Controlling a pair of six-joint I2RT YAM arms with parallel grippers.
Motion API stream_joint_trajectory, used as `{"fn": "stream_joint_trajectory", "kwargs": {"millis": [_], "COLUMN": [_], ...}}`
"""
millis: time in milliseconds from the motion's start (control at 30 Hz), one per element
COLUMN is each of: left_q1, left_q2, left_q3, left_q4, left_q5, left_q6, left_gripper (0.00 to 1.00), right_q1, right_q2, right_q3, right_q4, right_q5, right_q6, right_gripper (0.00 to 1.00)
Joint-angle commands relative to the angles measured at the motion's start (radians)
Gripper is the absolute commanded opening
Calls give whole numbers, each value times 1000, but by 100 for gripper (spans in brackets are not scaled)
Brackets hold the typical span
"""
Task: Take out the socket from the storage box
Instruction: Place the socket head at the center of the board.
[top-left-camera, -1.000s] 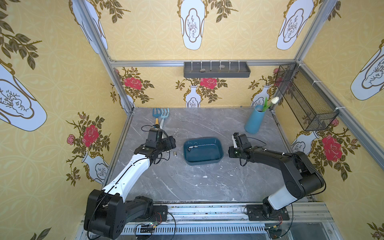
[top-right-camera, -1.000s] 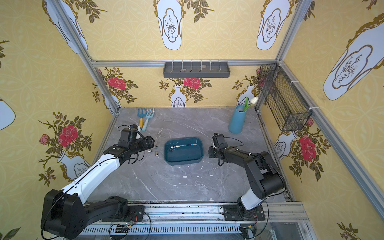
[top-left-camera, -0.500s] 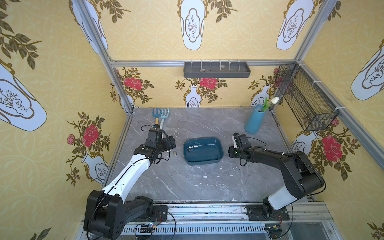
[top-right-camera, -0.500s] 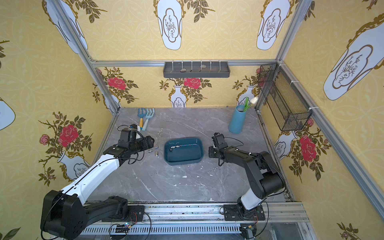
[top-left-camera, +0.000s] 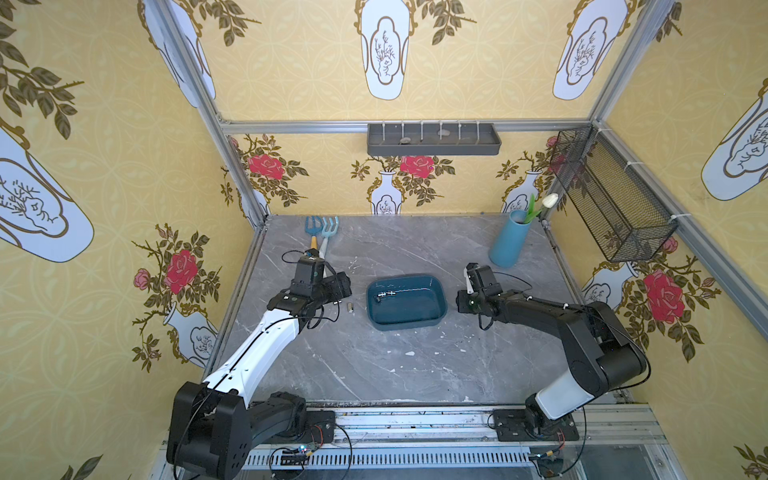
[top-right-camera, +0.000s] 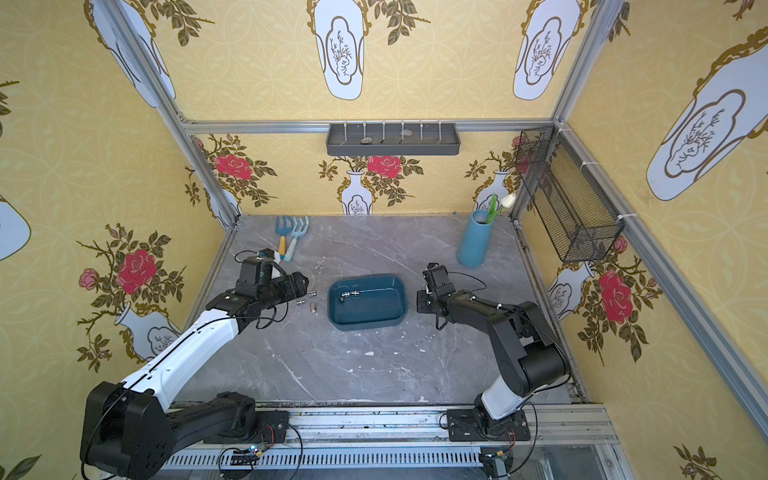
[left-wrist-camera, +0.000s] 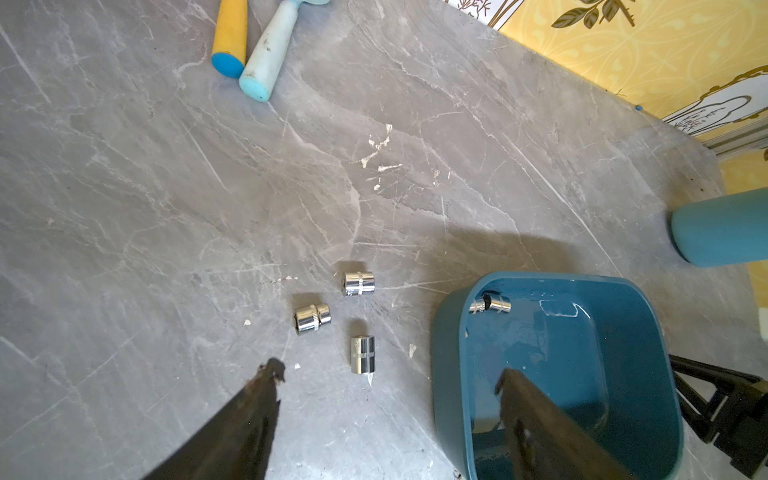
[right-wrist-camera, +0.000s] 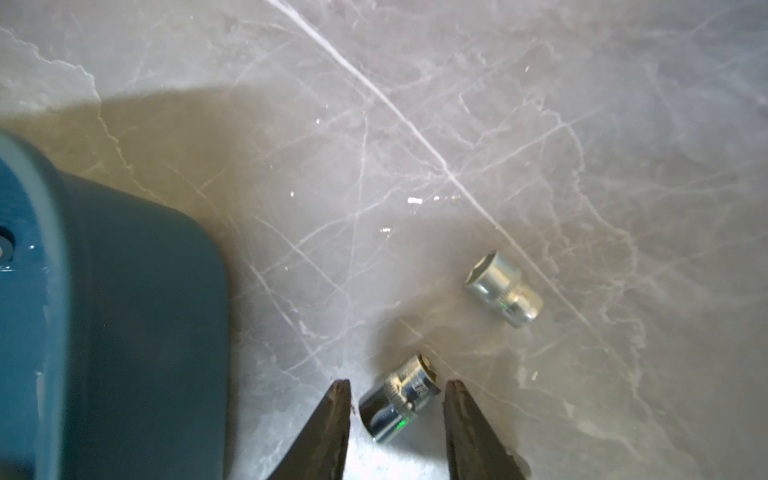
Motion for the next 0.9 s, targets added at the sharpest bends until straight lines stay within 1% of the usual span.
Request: {"fn": "stream_joint_trajectory", "kwargs": {"millis": [0, 200, 367, 467, 633, 867], "left_q1": [0, 0, -1, -11, -70, -227], "left_q2": [-2, 2, 6, 17, 45, 136], "left_q3": [-8, 2, 34, 68, 132, 202], "left_q4": [20, 23, 20, 5, -26, -32], "left_q5": [2, 11, 51, 70, 64, 32], "left_q6": [-2, -6, -5, -2, -1, -35], "left_gripper": [87, 87, 87, 86, 86, 85], "right_q1": [9, 14, 20, 25, 29, 32], "right_q2": [-11, -92, -180, -229, -301, -391], "right_q3": [18, 18, 30, 40, 54, 36], "right_q4": [-41, -95, -139, -160, -185, -194], "right_q5": [43, 67, 47, 25, -20, -70], "right_q6": [-18, -19, -11, -2, 19, 54], "right_gripper": [43, 44, 46, 49, 54, 65]}}
